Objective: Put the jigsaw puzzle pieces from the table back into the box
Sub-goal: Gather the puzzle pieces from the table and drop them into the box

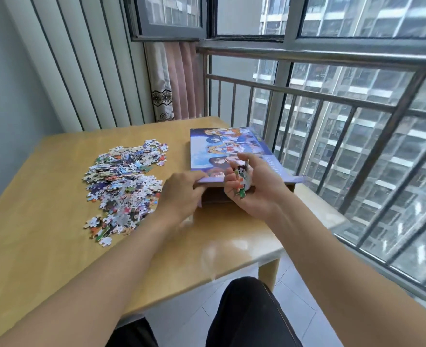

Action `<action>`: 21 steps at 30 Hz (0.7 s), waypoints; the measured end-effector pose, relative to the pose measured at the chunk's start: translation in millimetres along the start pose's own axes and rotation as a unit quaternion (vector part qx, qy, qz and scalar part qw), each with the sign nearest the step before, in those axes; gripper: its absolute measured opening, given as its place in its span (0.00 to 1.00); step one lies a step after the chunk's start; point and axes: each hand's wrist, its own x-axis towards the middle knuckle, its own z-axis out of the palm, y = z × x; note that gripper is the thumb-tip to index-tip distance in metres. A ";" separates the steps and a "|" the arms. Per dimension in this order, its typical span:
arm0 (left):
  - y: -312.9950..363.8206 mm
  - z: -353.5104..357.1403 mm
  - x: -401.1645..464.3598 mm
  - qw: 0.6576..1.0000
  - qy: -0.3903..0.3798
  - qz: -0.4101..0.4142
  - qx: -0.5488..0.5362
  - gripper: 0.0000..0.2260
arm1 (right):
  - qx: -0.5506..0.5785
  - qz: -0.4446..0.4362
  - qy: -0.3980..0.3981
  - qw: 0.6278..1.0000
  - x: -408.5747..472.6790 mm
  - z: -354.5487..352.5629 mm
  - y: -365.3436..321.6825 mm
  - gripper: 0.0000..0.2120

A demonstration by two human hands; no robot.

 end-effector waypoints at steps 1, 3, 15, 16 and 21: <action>5.1 -3.5 7.8 1.000 0.012 -0.008 -0.005 0.11 | -0.007 -0.001 -0.006 1.000 -4.1 -2.0 -2.6 0.14; 16.7 -13.5 25.1 0.999 0.038 -0.020 -0.023 0.11 | -0.016 -0.007 -0.015 1.000 -9.8 -4.8 -6.7 0.15; 51.5 -46.9 69.1 0.984 0.109 -0.004 -0.138 0.07 | 0.147 -0.112 0.147 0.972 10.5 16.5 -40.6 0.13; 53.0 -47.3 68.9 0.984 0.110 -0.005 -0.143 0.08 | 0.165 -0.120 0.165 0.965 11.0 18.4 -40.3 0.14; 56.7 -47.0 68.5 0.984 0.097 0.001 -0.152 0.11 | 0.202 -0.156 0.210 0.944 15.7 31.6 -41.1 0.14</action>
